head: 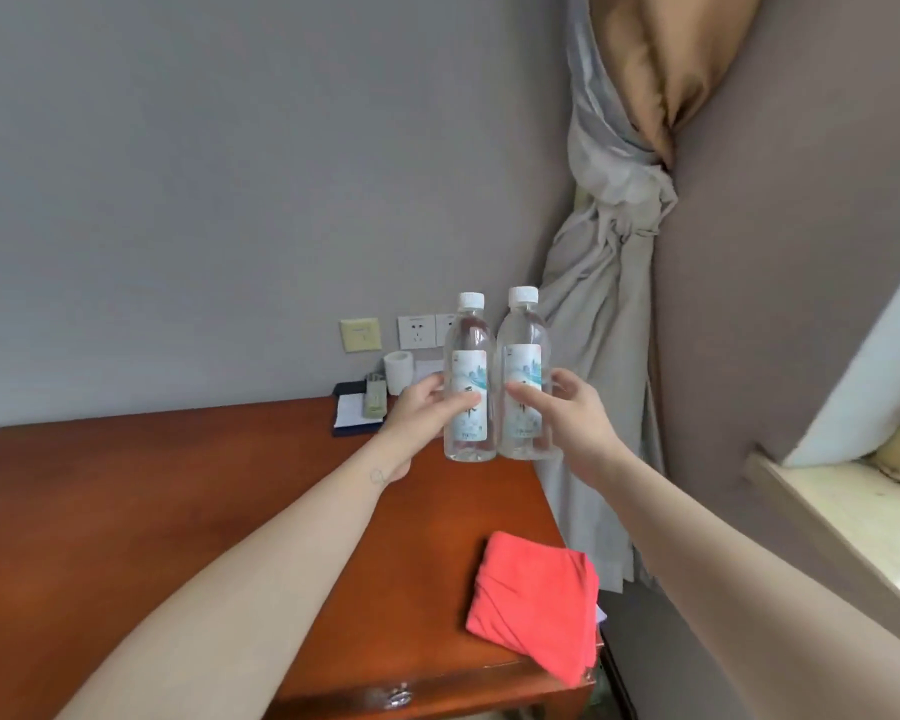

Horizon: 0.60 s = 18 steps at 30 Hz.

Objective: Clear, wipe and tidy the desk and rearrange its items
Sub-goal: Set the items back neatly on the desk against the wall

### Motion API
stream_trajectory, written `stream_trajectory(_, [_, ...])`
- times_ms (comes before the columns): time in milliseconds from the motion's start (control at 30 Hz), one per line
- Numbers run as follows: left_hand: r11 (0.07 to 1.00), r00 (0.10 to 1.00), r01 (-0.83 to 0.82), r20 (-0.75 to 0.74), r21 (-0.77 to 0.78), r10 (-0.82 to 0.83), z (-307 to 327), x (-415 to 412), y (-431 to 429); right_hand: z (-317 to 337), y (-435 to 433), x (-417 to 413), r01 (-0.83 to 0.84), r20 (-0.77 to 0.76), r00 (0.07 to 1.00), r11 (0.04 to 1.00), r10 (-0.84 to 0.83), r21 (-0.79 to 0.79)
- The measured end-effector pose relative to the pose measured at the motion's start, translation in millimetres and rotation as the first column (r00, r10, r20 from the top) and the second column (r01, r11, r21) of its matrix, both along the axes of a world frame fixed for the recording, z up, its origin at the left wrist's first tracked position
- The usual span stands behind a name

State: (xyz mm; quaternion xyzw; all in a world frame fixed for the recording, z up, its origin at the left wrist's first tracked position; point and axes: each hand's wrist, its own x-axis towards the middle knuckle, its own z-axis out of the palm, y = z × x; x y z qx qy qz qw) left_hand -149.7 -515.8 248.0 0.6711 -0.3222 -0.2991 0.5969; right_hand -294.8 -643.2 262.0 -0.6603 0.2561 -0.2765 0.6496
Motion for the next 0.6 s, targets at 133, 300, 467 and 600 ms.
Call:
stream_trajectory(133, [1.0,1.0,-0.023,-0.014,0.016,0.023,-7.4,49.1,37.3,-12.2,27.8,55.5,-0.056,-0.02,0.998,0.998,0.055,-0.008])
stream_trajectory(300, [0.996,0.997,-0.07,-0.024,0.062,0.071,-19.2,123.0,80.5,-26.0,62.5,132.7,-0.111,-0.033,0.993,0.994,0.112,0.011])
stream_trajectory(467, [0.993,0.995,-0.083,-0.053,0.08,0.088,-32.9,193.9,115.0,-42.0,94.2,208.4,-0.129,-0.056,0.99,0.991,0.131,0.039])
stream_trajectory(600, [0.988,0.992,-0.117,-0.031,0.105,0.121,-46.0,244.4,136.1,-51.5,109.2,258.4,-0.141,-0.099,0.984,0.988,0.146,0.059])
